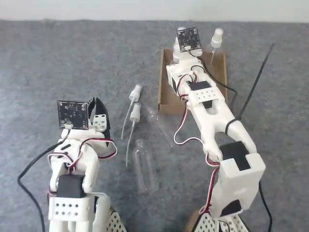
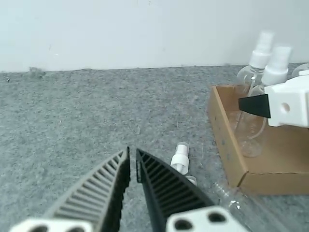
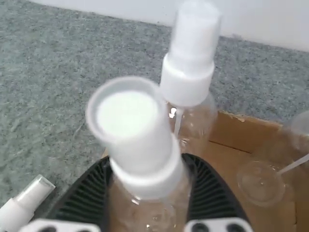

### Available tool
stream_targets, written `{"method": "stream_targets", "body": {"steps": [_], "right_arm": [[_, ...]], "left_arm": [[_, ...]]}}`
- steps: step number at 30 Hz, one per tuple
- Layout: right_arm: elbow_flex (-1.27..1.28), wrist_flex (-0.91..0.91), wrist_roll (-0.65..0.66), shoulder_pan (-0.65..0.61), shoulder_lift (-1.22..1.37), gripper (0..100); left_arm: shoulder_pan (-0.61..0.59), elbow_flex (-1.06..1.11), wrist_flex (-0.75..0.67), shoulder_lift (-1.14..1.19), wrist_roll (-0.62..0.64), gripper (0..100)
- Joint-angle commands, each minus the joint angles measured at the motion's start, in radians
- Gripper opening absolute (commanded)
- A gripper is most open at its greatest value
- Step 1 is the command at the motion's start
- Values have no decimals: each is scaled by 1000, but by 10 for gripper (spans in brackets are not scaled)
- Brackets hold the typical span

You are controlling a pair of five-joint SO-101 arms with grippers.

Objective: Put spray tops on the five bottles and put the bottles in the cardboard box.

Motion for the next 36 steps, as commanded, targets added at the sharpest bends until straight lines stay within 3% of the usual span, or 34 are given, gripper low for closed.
{"method": "stream_targets", "body": {"steps": [1, 5, 33, 36], "right_arm": [[-58, -12, 15, 4, -16, 153], [-58, -12, 15, 2, -16, 195], [-68, 28, 15, -35, -25, 200], [-68, 30, 11, -36, -25, 253]], "left_arm": [[3, -4, -5, -15, 11, 12], [3, -4, -5, -15, 11, 12], [3, -4, -3, -17, 11, 12], [3, -4, -3, -17, 11, 12]]}}
